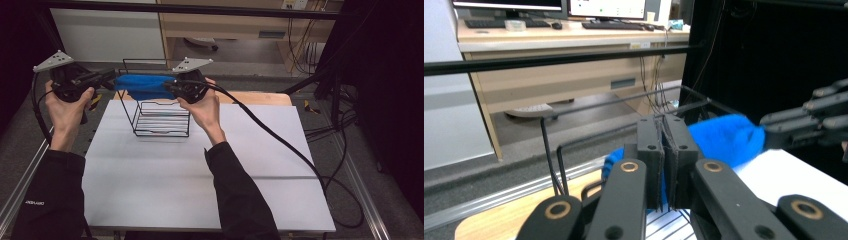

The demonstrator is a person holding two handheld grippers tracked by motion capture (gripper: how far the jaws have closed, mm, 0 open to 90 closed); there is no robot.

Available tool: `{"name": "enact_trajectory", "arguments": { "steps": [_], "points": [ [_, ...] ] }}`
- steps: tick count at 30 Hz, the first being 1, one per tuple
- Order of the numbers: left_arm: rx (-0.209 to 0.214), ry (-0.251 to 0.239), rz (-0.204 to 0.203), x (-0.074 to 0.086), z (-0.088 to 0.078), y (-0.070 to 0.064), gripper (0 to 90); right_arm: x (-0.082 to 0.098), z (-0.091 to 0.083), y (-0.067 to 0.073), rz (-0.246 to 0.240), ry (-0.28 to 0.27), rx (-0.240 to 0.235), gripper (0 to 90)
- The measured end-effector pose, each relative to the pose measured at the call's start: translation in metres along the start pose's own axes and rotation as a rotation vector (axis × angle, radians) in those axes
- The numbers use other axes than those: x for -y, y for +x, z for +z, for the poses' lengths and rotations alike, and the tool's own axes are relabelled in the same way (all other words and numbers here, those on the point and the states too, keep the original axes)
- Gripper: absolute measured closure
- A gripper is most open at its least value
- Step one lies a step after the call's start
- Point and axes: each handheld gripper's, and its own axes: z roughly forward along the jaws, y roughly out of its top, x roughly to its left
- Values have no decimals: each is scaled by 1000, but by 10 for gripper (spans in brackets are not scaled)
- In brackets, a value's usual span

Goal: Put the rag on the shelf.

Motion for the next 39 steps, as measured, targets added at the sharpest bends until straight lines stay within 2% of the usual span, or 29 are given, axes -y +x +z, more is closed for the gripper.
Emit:
{"name": "enact_trajectory", "arguments": {
  "steps": [2,5,9,15,23,26,28,32,34,39],
  "points": [
    [1,7,4,-2,0,-1,879,1,1,0,-11,7,2,858],
    [2,76,27,3,6,-4,897,2,1,-1,4,0,-1,858],
    [9,156,31,16,15,-3,898,3,1,0,4,2,-7,856],
    [13,210,35,31,23,-1,899,7,0,0,0,8,-23,833],
    [3,235,52,41,30,1,899,11,-2,-2,56,11,-76,731],
    [0,231,54,44,31,2,899,14,-1,-2,76,11,-88,734],
    [-3,235,56,46,33,2,899,18,2,-3,85,29,-90,776],
    [-6,240,61,50,36,2,899,29,8,-6,113,68,-62,856],
    [-7,236,62,52,38,2,899,34,11,-8,116,73,-40,866],
    [-3,239,64,56,42,3,898,43,16,-12,125,73,-20,861]
  ]
}}
